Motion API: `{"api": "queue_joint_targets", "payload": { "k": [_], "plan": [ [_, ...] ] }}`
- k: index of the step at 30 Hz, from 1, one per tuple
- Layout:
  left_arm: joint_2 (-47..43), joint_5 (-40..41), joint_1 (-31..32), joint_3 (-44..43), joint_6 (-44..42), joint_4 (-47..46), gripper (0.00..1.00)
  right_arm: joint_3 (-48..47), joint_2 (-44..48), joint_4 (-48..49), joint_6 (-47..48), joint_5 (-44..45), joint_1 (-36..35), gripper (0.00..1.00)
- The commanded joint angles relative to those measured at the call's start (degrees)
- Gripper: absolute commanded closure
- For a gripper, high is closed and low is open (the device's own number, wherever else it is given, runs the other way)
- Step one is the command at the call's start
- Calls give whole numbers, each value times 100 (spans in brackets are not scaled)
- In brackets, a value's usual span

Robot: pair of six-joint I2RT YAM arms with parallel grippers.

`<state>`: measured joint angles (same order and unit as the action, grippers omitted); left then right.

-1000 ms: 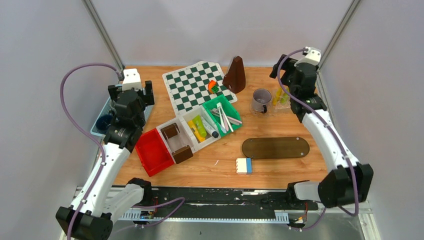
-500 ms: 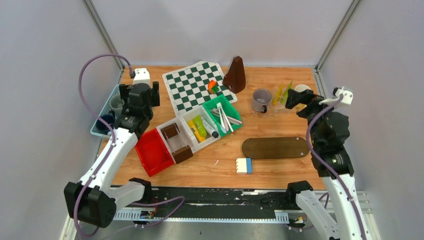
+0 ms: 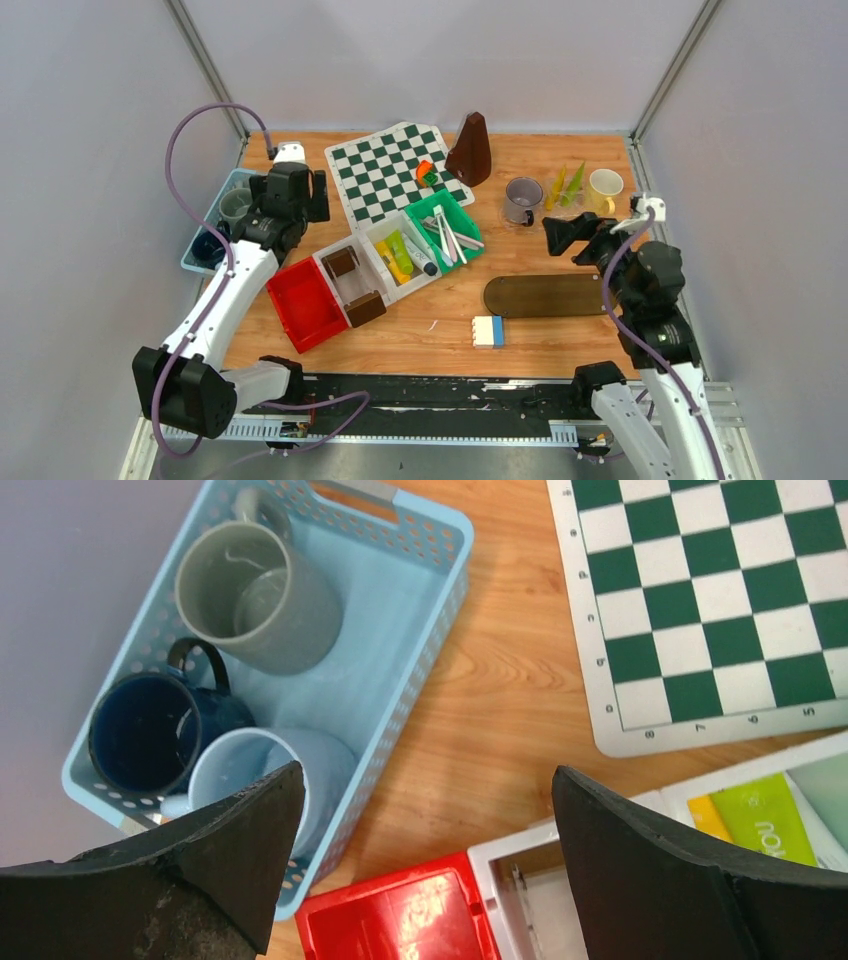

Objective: Prepare toiletry sets of a toothbrush and toothpaste on the tray
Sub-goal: Pick up the toothbrush from the storage box.

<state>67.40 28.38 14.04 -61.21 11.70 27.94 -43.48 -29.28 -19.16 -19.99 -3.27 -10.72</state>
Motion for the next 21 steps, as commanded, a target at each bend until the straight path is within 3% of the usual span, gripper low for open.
{"api": "queue_joint_targets", "payload": {
  "k": [1, 10, 21],
  "plan": [
    [-239, -372, -42, -33, 347, 385, 0, -449, -655, -336, -184, -943, -27, 9],
    [-729, -693, -42, 350, 288, 357, 0, -1256, -2272, -554, -207, -1440, -134, 20],
    [-1062, -924, -42, 867, 56, 6, 0, -2276, -4622, -593, 136, -958, -982, 31]
  ]
}}
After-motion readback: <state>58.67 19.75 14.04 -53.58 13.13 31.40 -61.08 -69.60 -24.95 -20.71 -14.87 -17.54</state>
